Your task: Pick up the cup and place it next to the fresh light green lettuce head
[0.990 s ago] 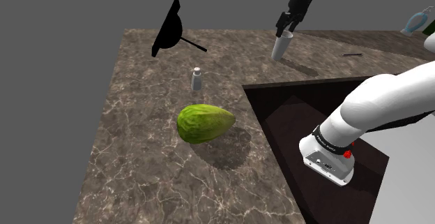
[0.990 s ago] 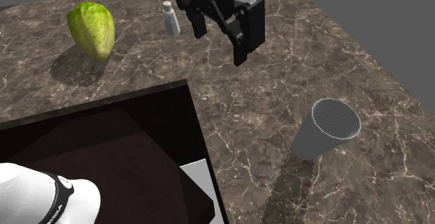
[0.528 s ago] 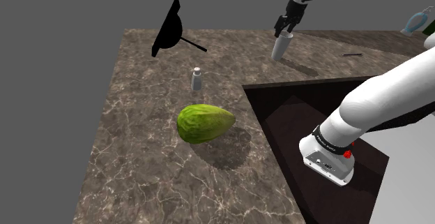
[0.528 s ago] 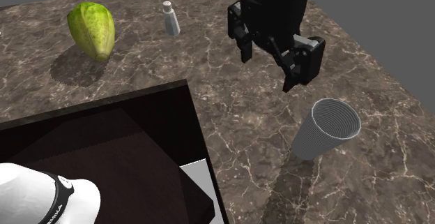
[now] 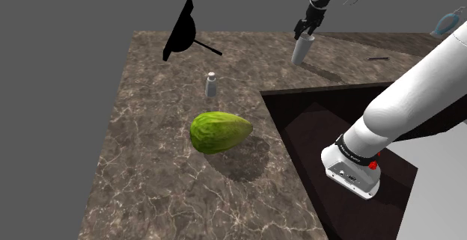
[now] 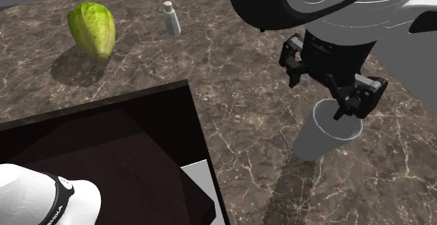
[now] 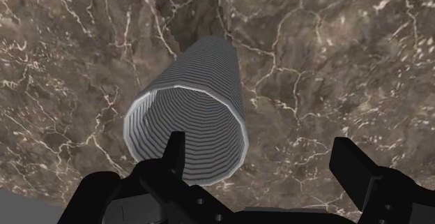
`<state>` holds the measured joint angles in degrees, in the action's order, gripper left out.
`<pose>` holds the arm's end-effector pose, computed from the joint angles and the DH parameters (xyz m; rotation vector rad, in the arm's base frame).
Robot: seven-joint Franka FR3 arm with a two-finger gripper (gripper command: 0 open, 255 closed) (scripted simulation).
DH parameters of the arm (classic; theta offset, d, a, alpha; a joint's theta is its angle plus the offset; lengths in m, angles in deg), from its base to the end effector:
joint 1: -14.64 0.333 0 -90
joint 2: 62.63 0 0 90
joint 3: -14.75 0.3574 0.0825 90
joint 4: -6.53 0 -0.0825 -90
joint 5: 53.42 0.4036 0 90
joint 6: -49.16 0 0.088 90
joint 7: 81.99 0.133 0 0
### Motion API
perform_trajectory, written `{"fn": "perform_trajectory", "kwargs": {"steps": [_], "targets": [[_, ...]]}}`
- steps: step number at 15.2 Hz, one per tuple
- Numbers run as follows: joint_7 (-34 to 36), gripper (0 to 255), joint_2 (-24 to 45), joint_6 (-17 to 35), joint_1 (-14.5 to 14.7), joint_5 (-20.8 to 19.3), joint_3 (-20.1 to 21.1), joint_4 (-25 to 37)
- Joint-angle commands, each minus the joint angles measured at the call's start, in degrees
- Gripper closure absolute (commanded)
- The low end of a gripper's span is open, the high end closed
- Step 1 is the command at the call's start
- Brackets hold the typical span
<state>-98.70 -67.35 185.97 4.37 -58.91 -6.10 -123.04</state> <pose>0.4646 -0.2857 0.4182 2.9952 -0.2857 0.2553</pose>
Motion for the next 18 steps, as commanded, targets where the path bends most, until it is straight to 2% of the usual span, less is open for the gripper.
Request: {"fn": "perform_trajectory", "kwargs": {"steps": [1,7,15,16,18], "targets": [[-0.9,0,1.6,1.3,-0.2,0.7,-0.5,0.6],[-2.3,0,5.8,6.1,-0.3,2.8,-0.7,-0.2],[-2.3,0,5.8,6.1,-0.4,2.8,-0.7,-0.2],[-2.3,255,5.8,6.1,-0.4,2.8,-0.7,-0.2],[-2.3,255,5.8,6.1,-0.4,2.8,-0.7,-0.2]]}}
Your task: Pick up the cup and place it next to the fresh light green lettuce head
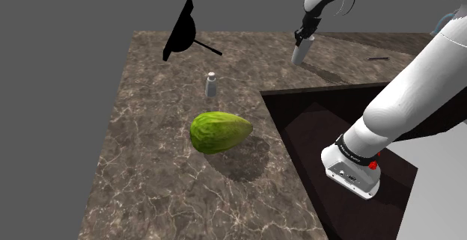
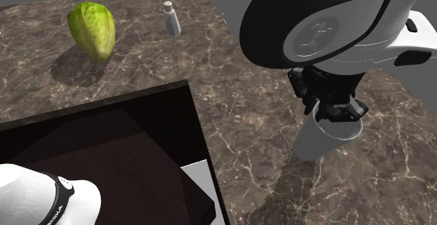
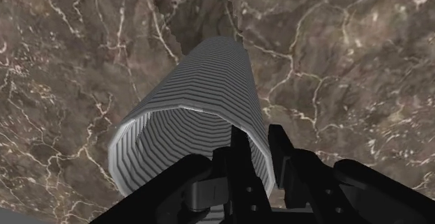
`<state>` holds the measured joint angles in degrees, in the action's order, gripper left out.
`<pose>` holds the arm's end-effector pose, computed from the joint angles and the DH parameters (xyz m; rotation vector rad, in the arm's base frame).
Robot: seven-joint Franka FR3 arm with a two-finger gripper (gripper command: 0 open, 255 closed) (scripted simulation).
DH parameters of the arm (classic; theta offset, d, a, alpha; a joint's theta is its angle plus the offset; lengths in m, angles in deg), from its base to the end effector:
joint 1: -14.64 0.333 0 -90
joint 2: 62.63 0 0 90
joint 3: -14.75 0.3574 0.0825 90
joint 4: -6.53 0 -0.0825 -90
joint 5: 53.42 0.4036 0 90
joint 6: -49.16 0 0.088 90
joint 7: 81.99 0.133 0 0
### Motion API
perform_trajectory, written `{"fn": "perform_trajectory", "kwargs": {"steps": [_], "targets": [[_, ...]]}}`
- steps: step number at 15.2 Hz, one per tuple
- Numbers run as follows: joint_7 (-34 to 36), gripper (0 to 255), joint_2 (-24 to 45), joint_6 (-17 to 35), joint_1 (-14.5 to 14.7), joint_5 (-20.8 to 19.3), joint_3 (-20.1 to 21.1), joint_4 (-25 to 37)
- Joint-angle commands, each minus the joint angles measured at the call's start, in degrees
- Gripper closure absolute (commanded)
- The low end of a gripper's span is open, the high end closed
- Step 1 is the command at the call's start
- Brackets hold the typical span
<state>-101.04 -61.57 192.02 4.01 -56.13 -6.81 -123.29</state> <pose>0.4754 -0.2995 0.3759 2.9902 -0.2908 0.2603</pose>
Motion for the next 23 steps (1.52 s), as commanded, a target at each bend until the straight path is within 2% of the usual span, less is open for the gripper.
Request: {"fn": "perform_trajectory", "kwargs": {"steps": [1,7,23], "targets": [[0.0,255,0.0,0.0,0.0,0.0,0.0,0.0],[0.0,255,0.0,0.0,0.0,0.0,0.0,0.0],[1.5,255,-6.2,-12.3,0.2,-2.5,0.4,6.5]]}}
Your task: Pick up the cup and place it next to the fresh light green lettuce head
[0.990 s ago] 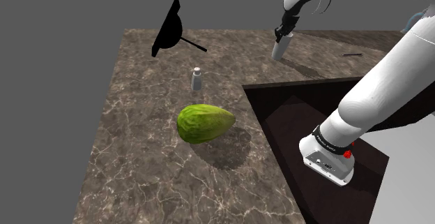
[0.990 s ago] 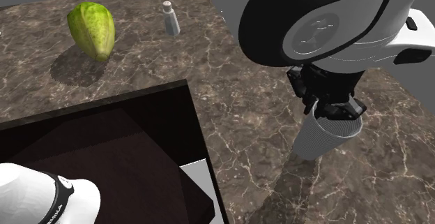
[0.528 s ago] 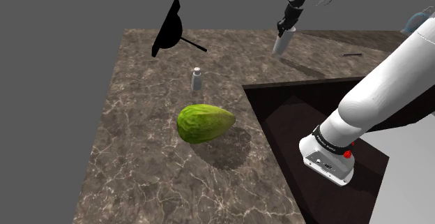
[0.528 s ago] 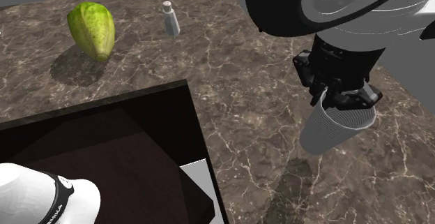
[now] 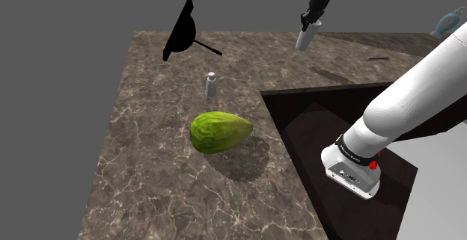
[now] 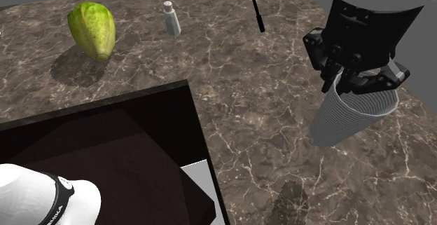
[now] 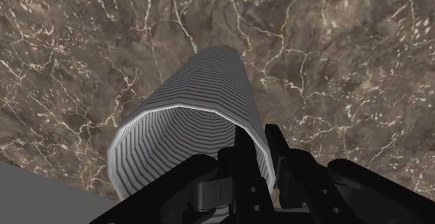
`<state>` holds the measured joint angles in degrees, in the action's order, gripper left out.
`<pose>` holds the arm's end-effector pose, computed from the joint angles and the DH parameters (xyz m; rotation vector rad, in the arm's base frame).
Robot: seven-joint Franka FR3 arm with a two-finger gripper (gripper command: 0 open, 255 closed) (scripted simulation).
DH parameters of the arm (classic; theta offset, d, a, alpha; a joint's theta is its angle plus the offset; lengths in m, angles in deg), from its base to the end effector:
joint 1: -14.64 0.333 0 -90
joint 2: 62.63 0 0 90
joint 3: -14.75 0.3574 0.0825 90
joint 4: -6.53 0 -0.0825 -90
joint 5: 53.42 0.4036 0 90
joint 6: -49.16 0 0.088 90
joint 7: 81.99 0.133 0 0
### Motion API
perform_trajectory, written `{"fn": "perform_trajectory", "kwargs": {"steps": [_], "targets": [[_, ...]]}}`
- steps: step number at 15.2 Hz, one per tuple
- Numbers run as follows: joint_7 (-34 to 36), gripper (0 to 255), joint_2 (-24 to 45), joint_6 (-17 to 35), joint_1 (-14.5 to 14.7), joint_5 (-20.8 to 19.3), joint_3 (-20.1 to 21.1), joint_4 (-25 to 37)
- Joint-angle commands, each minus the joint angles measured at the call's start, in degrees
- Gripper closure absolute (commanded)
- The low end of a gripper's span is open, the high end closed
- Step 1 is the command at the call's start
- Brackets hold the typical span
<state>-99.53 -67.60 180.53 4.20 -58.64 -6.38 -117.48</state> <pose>0.4729 -0.2988 0.4580 2.9898 -0.2907 0.2610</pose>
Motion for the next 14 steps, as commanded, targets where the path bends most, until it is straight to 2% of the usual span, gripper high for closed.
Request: {"fn": "perform_trajectory", "kwargs": {"steps": [1,14], "targets": [[0.0,255,-0.4,-1.6,0.0,-0.1,0.1,1.2],[0.1,255,-2.8,-11.6,0.2,-0.6,0.6,8.9]]}}
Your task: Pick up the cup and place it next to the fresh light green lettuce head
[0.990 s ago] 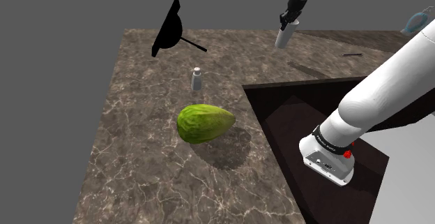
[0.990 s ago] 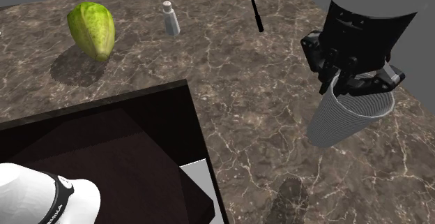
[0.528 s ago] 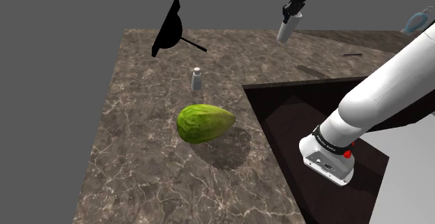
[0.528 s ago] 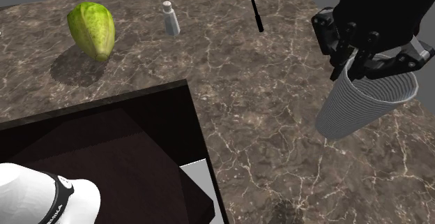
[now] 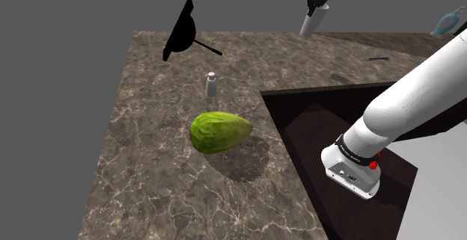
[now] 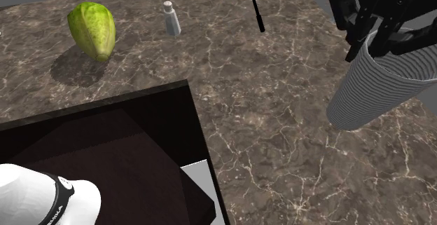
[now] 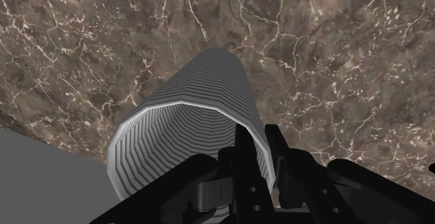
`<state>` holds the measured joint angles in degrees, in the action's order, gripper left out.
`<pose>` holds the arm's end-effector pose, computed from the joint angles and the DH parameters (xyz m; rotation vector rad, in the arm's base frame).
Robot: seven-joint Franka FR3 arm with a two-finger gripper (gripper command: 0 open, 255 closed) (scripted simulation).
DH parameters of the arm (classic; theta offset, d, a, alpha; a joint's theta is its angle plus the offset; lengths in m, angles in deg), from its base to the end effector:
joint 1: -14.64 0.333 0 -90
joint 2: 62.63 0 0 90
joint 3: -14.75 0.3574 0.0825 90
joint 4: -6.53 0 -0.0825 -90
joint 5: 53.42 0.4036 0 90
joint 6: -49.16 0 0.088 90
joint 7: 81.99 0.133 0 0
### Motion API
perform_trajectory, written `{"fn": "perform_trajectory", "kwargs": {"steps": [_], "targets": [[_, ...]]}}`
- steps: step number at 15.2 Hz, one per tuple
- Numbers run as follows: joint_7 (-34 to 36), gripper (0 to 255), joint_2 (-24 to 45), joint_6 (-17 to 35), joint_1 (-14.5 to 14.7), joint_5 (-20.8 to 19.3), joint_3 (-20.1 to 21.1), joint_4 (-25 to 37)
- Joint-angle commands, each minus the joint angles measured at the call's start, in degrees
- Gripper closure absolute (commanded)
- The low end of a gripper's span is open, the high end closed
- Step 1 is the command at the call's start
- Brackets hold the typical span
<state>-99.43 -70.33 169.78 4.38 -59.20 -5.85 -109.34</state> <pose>0.4727 -0.2998 0.5349 2.9899 -0.2908 0.2608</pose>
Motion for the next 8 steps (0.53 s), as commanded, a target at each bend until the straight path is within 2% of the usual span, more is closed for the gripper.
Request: {"fn": "perform_trajectory", "kwargs": {"steps": [1,8], "targets": [[0.0,255,-0.2,-1.6,0.0,0.0,0.1,1.4],[-0.2,255,-0.5,-7.0,0.2,0.1,0.3,6.5]]}}
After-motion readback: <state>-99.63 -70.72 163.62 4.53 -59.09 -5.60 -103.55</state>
